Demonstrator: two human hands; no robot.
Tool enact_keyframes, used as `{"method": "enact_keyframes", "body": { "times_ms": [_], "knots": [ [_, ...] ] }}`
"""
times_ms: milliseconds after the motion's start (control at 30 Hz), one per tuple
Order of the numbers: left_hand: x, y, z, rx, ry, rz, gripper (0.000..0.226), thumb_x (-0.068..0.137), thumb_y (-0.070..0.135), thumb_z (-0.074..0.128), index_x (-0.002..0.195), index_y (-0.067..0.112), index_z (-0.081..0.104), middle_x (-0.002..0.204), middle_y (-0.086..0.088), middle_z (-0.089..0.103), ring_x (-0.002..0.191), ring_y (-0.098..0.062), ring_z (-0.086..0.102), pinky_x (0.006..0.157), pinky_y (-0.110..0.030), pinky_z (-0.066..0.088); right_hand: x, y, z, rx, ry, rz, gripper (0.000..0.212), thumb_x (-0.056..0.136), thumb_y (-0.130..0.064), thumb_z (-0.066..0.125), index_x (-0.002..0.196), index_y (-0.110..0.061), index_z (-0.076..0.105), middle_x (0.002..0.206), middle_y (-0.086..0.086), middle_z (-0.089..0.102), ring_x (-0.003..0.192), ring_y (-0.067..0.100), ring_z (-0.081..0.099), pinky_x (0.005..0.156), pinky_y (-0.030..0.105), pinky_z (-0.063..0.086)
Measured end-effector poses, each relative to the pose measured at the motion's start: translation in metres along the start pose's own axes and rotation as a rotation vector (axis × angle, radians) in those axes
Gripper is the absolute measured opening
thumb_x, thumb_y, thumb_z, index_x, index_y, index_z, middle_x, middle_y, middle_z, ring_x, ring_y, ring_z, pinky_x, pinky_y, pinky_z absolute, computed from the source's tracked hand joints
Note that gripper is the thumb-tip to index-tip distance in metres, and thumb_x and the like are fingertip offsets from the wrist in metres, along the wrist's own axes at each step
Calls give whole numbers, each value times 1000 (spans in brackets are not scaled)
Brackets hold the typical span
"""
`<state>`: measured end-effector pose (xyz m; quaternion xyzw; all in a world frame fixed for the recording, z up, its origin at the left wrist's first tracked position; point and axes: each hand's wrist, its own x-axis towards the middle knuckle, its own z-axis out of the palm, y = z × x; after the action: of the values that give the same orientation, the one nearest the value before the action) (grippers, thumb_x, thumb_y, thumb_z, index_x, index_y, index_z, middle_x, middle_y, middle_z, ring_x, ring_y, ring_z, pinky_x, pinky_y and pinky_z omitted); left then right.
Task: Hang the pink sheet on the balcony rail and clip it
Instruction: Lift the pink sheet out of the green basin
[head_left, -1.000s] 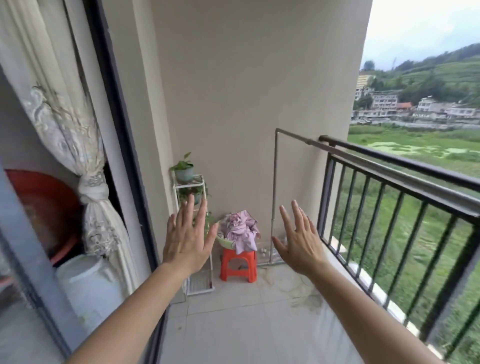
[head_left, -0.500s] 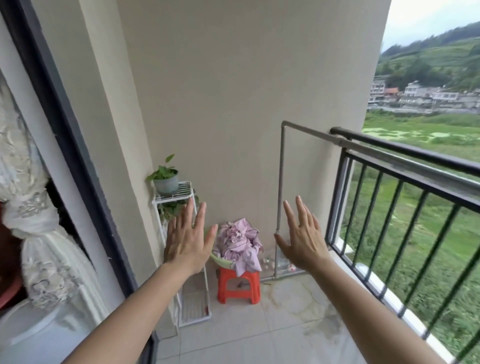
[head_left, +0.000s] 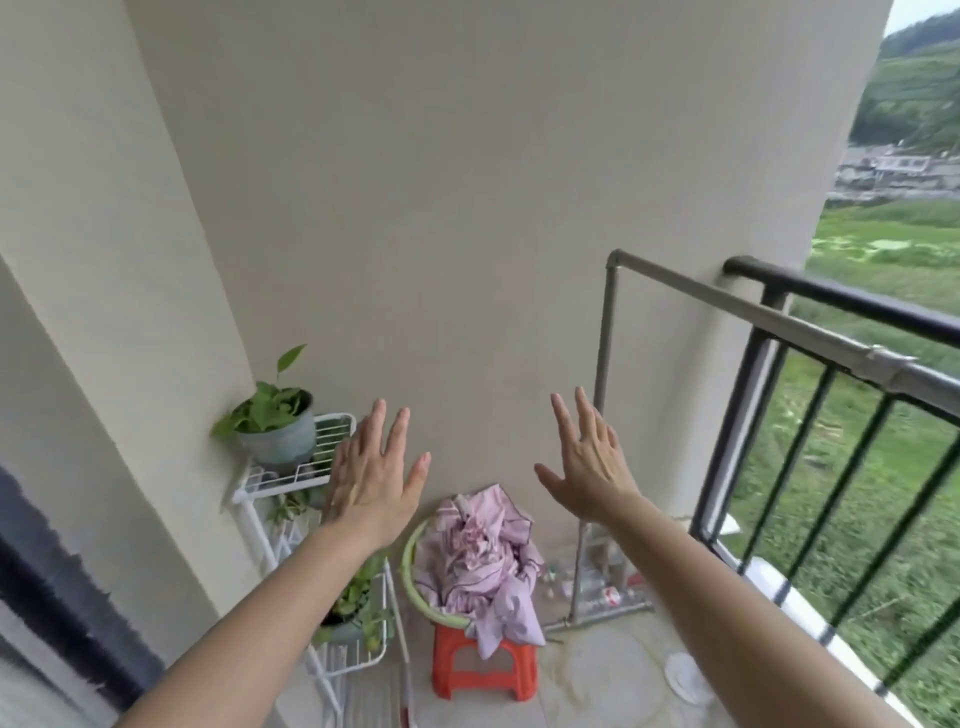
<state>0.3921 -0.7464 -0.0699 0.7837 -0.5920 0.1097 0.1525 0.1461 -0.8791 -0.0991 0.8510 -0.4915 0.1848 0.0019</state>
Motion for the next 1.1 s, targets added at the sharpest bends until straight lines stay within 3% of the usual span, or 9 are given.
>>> {"method": "enact_keyframes", "body": {
  "times_ms": [167, 300, 467, 600, 767, 867, 1000, 1100],
  "knots": [
    [83, -44, 91, -14, -124, -1, 72, 96, 60, 20, 154, 27, -5, 162, -4, -15, 149, -27, -1, 120, -48, 5, 90, -1, 78, -71, -108, -134, 100, 90, -58, 52, 155, -25, -18, 164, 16, -11, 151, 34, 9, 121, 45, 14],
    [139, -74, 185, -88, -334, 10, 81, 95, 61, 30, 152, 29, -17, 157, -3, -31, 147, -26, -19, 117, -49, -5, 141, 11, 158, -88, -244, -101, 101, 90, -57, 52, 155, -23, -18, 164, 16, -11, 151, 33, 8, 122, 44, 13],
    [184, -95, 292, -205, -615, -24, 84, 96, 52, 39, 150, 28, -21, 156, -3, -33, 147, -27, -20, 119, -51, -2, 187, 30, 246, -103, -497, -16, 104, 88, -52, 57, 155, -23, -17, 164, 16, -10, 151, 31, 7, 122, 42, 15],
    [191, -99, 372, -284, -776, -101, 87, 94, 54, 42, 151, 29, -18, 158, 1, -28, 148, -27, -13, 117, -46, -2, 206, 49, 311, -41, -601, 44, 96, 92, -49, 54, 156, -25, -13, 165, 10, -7, 152, 28, 7, 120, 41, 18],
    [170, -98, 481, -321, -896, -157, 91, 90, 51, 50, 154, 25, -9, 162, -1, -11, 149, -26, 2, 118, -44, 12, 204, 76, 415, 29, -731, 24, 92, 93, -36, 53, 156, -20, -12, 165, 7, -6, 153, 24, 2, 122, 38, 13],
    [145, -91, 541, -340, -897, -165, 99, 86, 53, 57, 154, 21, -7, 162, -2, -15, 149, -26, 4, 117, -43, 18, 198, 86, 481, 61, -775, -46, 93, 90, -19, 53, 155, -23, -12, 165, 7, -4, 152, 25, 5, 121, 38, 17],
    [121, -80, 606, -269, -852, -160, 133, 66, 68, 68, 150, 24, -25, 160, -6, -24, 149, -27, -11, 117, -42, 14, 190, 92, 555, 51, -864, -205, 122, 77, 0, 62, 148, -30, -32, 164, 7, -17, 152, 29, -2, 123, 42, 16],
    [115, -74, 650, -235, -926, -221, 149, 50, 73, 73, 146, 27, -32, 160, -5, -21, 149, -31, -8, 118, -52, 15, 186, 100, 600, 91, -887, -267, 129, 67, 1, 70, 153, -24, -23, 165, 6, -3, 148, 31, 18, 116, 40, 29]
  ]
}}
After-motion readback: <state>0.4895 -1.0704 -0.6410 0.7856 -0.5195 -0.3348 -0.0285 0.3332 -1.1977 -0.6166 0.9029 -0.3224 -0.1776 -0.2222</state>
